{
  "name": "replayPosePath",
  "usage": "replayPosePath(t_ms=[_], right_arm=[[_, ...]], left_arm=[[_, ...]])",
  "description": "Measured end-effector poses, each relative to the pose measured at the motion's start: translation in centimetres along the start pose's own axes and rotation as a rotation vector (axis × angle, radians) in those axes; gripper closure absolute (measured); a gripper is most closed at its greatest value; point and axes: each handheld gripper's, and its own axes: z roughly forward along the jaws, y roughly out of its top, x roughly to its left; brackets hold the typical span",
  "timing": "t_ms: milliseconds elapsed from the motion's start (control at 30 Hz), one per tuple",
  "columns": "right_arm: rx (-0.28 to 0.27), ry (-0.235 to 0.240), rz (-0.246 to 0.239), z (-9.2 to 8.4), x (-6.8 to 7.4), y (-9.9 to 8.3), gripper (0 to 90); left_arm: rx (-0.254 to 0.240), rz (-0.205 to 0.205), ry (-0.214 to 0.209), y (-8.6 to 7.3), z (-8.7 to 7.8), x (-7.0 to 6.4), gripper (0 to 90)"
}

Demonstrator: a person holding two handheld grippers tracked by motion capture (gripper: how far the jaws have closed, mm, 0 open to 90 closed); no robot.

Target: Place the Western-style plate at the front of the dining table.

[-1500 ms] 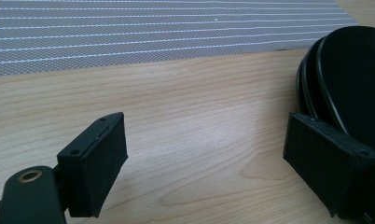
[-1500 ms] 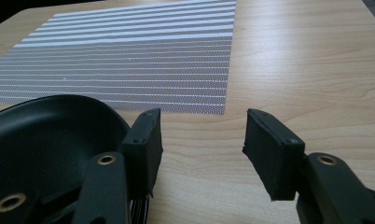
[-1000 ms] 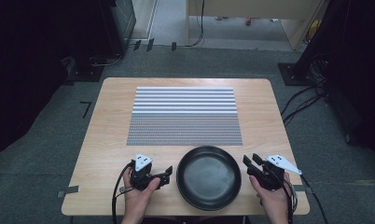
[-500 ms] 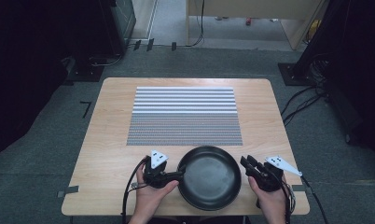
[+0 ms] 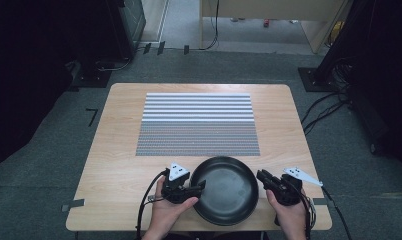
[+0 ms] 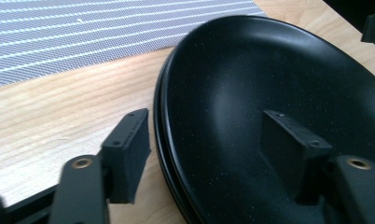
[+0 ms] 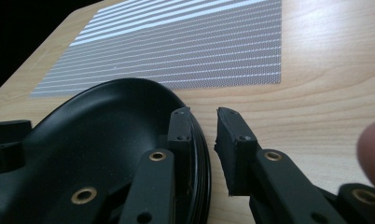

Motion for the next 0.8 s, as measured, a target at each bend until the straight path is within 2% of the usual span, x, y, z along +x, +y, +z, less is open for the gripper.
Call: replayPosePath(t_ms=[67, 167, 400, 567, 800], right_arm=[[0.019, 0.002, 0.007, 0.2, 0.0, 0.0, 77.5], [0.032, -0.011, 0.016, 0.3, -0.3, -0.1, 78.3], [0.058, -0.008, 0.047, 0.5, -0.6, -0.1, 79.1], [0.080, 0.016, 0.069, 0.8, -0.8, -0.2, 79.0], [0.108, 0.051, 0.093, 1.1, -0.9, -0.4, 79.0]], left_arm=[[0.004, 0.006, 0.015, -0.2, 0.2, 0.0, 39.2], [0.004, -0.004, 0.015, -0.3, 0.2, 0.2, 43.7], [0.019, 0.006, 0.034, -0.5, 0.3, 0.2, 47.7], [0.027, 0.015, 0.053, -0.6, 0.5, 0.2, 51.9], [0.022, 0.015, 0.048, -0.6, 0.3, 0.5, 56.6]])
